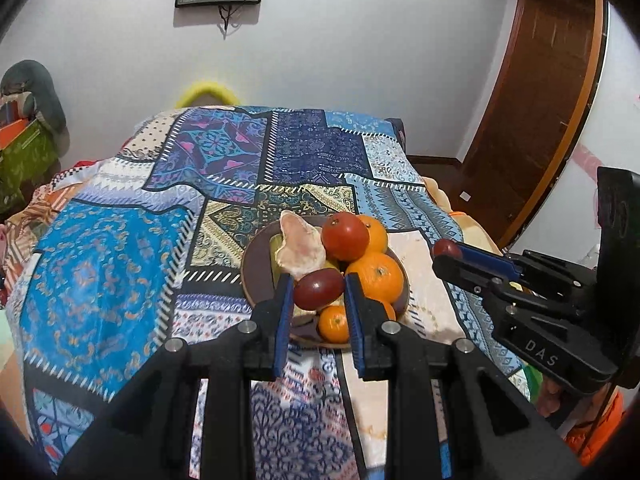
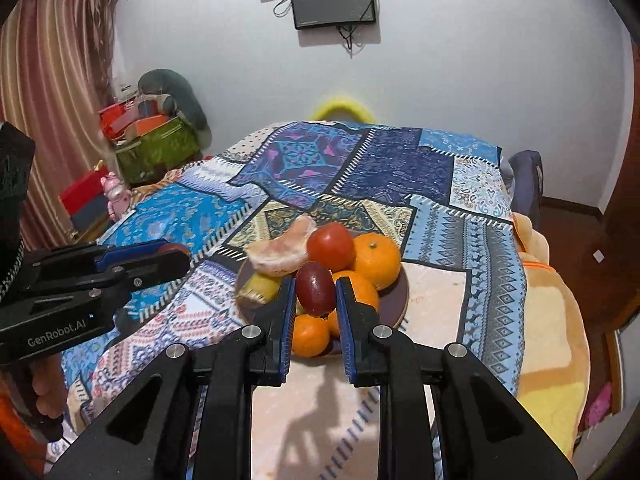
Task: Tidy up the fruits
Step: 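Place both red grapes on the brown plate with both tools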
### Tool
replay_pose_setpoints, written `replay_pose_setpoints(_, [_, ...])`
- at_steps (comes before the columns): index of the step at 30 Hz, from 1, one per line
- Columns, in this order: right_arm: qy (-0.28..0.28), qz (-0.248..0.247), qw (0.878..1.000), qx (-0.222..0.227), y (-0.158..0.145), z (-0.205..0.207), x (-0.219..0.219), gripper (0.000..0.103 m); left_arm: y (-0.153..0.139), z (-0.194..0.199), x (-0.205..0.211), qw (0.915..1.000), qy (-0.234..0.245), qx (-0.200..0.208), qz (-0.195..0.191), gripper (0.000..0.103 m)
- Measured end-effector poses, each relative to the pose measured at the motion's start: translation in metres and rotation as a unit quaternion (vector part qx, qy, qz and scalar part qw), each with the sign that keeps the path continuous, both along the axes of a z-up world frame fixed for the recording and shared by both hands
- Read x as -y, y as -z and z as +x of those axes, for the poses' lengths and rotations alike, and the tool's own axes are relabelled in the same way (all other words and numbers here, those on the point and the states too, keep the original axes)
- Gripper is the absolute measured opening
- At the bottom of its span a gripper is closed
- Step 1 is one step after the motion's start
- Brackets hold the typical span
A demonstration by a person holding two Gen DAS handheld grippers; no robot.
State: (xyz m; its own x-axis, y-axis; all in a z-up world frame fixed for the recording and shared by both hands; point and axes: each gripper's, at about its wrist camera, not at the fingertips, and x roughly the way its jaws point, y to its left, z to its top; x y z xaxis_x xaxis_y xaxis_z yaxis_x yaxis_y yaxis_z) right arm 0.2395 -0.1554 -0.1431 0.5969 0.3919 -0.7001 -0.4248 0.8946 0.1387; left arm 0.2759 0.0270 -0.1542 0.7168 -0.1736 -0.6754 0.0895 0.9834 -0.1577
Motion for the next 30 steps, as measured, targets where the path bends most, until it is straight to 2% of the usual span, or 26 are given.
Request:
replay_pose_setpoints(7, [0.007, -0.007, 1.000, -0.016, 0.022, 0.029, 0.002, 0.018, 0.025, 0.037, 0.014, 0.9995, 0.023, -0.020, -0.001, 0.025])
replay_pose_setpoints(16, [0.003, -0.001, 1.000, -0.030, 0.037, 0.047, -0.001, 0.018, 0.052, 0.054, 0.022, 0.9987, 0.034, -0.038, 0.002, 0.025])
replay_pose_setpoints(19, [-0.005, -0.001, 1.000, -0.029, 0.039, 0.049, -0.006, 0.018, 0.056, 0.055, 0.021, 0.9985, 0.034, -0.042, 0.003, 0.026])
replay_pose_setpoints(22, [-0.014, 0.000, 0.999, -0.031, 0.041, 0.049, -0.011, 0.018, 0.057, 0.055, 0.017, 0.9984, 0.033, -0.044, -0.009, 0.035])
replay_pose_setpoints(30, [-0.027, 0.001, 0.999, -0.039, 0.046, 0.048, -0.017, 0.018, 0.051, 0.050, 0.009, 0.9993, 0.019, -0.032, -0.007, 0.035])
